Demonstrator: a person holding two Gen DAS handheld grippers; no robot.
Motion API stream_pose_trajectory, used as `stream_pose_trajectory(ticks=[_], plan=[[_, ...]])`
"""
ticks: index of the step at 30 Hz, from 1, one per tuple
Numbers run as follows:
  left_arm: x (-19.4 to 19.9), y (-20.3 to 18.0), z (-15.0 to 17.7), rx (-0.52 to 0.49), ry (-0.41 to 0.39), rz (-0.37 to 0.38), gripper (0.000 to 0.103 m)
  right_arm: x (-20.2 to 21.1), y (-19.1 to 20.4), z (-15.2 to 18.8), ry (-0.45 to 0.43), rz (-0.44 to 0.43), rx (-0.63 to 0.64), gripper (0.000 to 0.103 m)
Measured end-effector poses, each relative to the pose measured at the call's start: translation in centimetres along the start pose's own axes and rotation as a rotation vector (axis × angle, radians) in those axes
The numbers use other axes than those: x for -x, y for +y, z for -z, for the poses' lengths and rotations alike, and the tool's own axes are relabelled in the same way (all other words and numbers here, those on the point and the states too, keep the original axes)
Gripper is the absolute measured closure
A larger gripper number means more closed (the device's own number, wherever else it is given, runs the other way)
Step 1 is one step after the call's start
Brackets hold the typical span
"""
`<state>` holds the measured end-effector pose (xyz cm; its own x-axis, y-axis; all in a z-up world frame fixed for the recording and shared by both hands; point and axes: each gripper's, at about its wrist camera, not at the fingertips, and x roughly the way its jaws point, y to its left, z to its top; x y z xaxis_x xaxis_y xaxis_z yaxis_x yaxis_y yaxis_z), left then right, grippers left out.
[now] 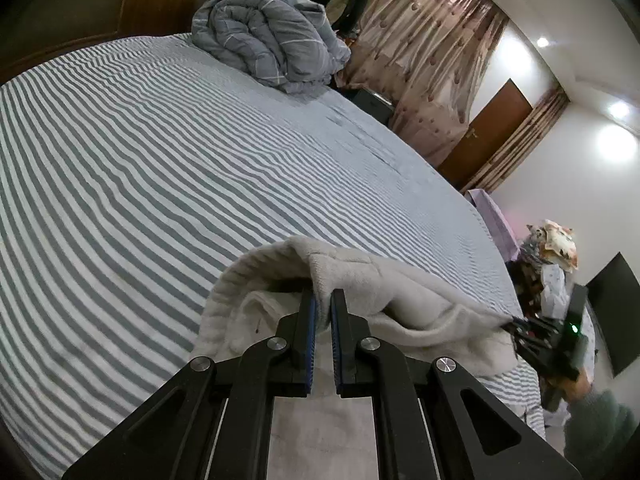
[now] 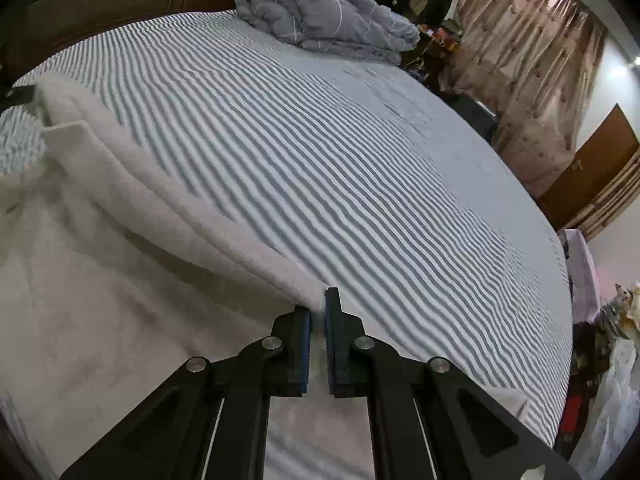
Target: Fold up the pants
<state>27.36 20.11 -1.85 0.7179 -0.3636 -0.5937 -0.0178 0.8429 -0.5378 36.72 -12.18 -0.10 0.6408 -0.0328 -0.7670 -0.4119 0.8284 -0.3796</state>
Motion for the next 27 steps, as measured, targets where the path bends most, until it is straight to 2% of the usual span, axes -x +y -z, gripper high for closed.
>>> stream_pose_trajectory(ticks=[5, 10, 12, 18, 20, 23, 24, 26, 27], plan=[[2.3, 0.0, 1.5, -0.024, 0.026, 0.007, 0.096, 4.7, 3.5, 3.9, 0.007, -0.005, -0.05, 0.098], [4.3, 0.5, 4.5, -0.042, 0.074, -0.009, 0.095, 6.6, 6.7, 8.4, 0.042, -0.067, -0.121, 0.098], [4.8, 1.0, 6.1, -0.05, 0.106, -0.027, 0.095, 6.5, 8.3, 10.5, 0.07, -0.096, -0.154, 0.098], [4.6, 2.5, 10.3, -0.063, 0.24, -0.107, 0.092, 3.2, 11.6, 14.2, 0.149, -0.081, -0.17, 0.095], [4.7, 3.2, 11.1, -0.04, 0.271, -0.125, 0.093, 2.2, 11.5, 14.3, 0.155, -0.078, -0.207, 0.09], [5.8, 3.7, 11.9, 0.008, 0.272, -0.097, 0.087, 1.8, 11.1, 13.8, 0.145, -0.07, -0.242, 0.085], [6.4, 3.6, 12.0, 0.025, 0.265, -0.078, 0.082, 2.1, 10.9, 13.6, 0.13, -0.078, -0.261, 0.082], [7.2, 3.3, 12.1, 0.06, 0.252, -0.04, 0.072, 3.1, 10.6, 13.4, 0.104, -0.086, -0.303, 0.067], [7.5, 3.2, 12.2, 0.08, 0.248, -0.014, 0.068, 3.7, 10.6, 13.7, 0.088, -0.089, -0.319, 0.066]])
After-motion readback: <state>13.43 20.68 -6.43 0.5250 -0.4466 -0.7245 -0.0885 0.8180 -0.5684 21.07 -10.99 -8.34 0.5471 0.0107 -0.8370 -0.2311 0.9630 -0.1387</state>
